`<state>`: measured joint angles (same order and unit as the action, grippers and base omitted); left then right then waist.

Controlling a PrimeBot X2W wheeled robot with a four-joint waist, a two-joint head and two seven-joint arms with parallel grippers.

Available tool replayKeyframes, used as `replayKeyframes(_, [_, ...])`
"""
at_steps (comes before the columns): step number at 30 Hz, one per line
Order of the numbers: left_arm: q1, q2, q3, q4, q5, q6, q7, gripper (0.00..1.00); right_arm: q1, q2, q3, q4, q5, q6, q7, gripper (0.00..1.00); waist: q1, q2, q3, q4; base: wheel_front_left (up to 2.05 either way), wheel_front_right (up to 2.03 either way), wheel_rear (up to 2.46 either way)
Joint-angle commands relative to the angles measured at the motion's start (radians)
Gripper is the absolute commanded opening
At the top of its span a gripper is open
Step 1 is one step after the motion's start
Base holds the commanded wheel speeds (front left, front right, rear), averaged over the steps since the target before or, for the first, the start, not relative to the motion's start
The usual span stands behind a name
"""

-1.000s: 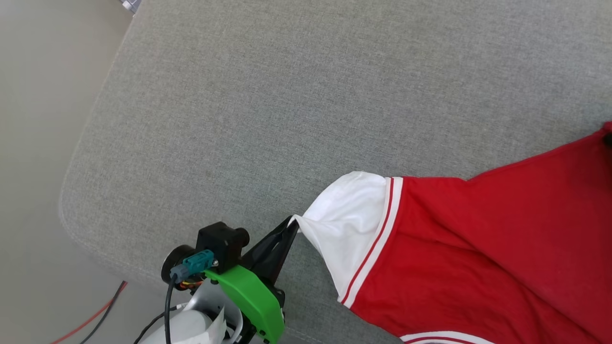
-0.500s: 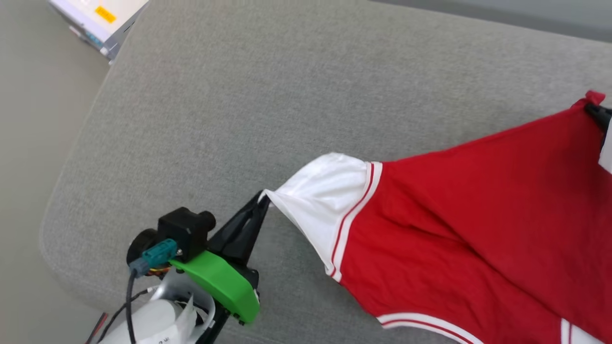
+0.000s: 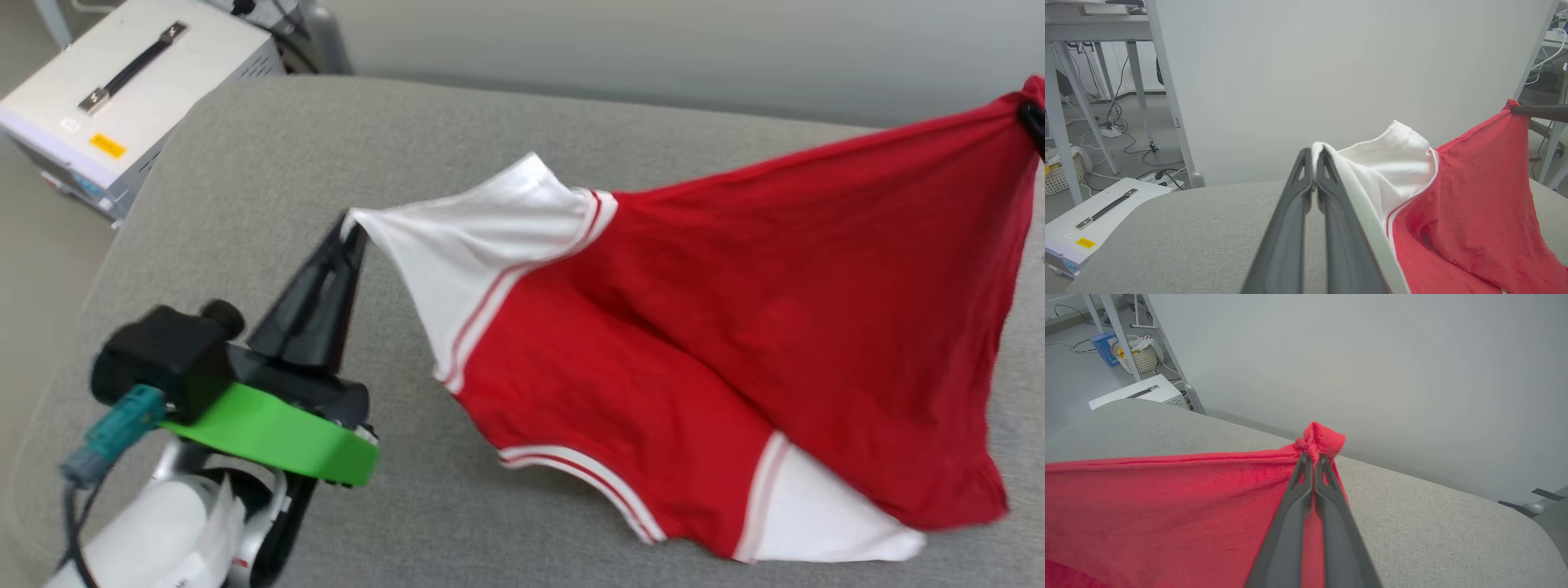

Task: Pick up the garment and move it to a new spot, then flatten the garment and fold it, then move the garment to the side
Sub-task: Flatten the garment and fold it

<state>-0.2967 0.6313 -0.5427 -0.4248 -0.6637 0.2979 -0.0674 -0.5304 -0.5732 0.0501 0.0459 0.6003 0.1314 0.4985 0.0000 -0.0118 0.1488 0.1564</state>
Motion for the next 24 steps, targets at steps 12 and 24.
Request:
replayKeyframes(12, [-0.131,0.096,0.209,-0.118,0.022,0.065,-0.046,0.0,0.032,0.091,-0.051,-0.257,-0.016,-0.001,-0.024,0.0,0.0,0.0118,-0.108,-0.181,0.0,0.0,0.0])
replayKeyframes(24, [-0.503,0.187,0.28,-0.053,0.026,-0.043,0.042,0.0,-0.135,0.135,-0.104,-0.333,-0.054,-0.001,-0.036,0.0,0.0,0.0118,0.049,-0.226,0.0,0.0,0.0])
